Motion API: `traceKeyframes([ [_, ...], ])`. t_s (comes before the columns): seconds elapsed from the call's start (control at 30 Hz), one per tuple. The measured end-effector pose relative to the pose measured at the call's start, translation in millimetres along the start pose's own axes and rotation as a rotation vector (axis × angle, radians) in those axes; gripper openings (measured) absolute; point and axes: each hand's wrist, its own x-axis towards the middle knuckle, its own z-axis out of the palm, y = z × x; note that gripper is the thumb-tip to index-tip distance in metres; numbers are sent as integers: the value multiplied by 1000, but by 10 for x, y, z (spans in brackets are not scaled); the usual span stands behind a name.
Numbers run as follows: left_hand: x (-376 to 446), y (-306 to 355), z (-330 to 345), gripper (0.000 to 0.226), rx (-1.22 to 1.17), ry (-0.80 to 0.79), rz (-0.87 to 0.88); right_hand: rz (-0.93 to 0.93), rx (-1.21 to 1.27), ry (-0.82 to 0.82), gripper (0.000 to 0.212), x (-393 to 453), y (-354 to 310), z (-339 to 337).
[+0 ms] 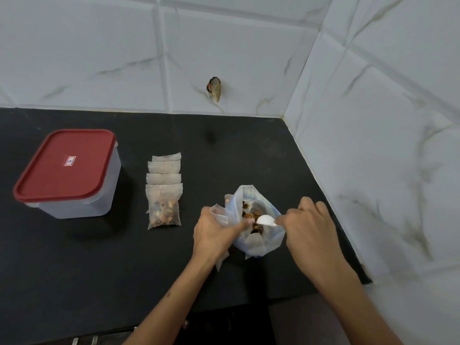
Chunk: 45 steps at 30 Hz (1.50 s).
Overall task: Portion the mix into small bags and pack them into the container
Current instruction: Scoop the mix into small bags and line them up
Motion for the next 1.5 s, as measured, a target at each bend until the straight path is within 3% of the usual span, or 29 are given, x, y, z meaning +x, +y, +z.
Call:
traceKeyframes([
  [0.07, 67, 88, -81, 90, -19, 22, -20, 49, 44, -1, 29, -24, 17, 29],
  [0.17, 222, 271, -132, 84, 108, 27, 36, 105, 301, 20, 28, -76, -16, 179],
  [0.23, 324, 411, -110, 69, 177, -17, 54, 137, 460, 29, 31, -143, -70, 266],
  [0.33, 451, 555, -29, 56, 266, -92, 52, 181, 399, 10, 43, -206, -149, 356],
  [0.53, 549, 636, 4, 44, 318, -121, 0, 125, 218, -6, 28, -63, -134, 354],
  [0.6, 551, 630, -20, 29, 281, -112, 12, 78, 130, 73, 28, -65, 7, 222],
  [0.67, 533, 617, -33, 30, 208, -107, 35, 36, 154, 225, 25, -36, 104, 77],
  [0.73, 484, 617, -26, 26, 160, -108, 59, -1, 228, 149, 16, 26, 144, 20],
  [0.8, 441, 604, -14, 22, 153, -111, 80, 4, 209, -103, 19, 33, 193, 40],
  [0.93, 429, 624, -62, 26, 79, -52, 130, 57, 286, 41, 21, 18, 396, -89],
  [1.03, 374, 569, -34, 19, 92, -41, 172, 43, 238, -130, 20, -19, 324, -46],
  [1.13, 376, 535, -27, 22, 51, 24, 220, 84, 311, -25, 18, -22, 334, 16],
  [1.2, 375, 485, -28, 34, 106, -20, 190, 102, 249, -173, 16, -45, 313, 20],
  [1.27, 383, 452, -18, 42, 138, -62, 187, 133, 381, -278, 15, -50, 319, 95],
  [1.4, 426, 407, -9, 52, 112, -70, 160, 240, 807, -95, 27, -207, 499, 48],
  [1.5, 442, 432, 8, 61, 90, -62, 139, 270, 661, 121, 27, -197, 496, -84],
])
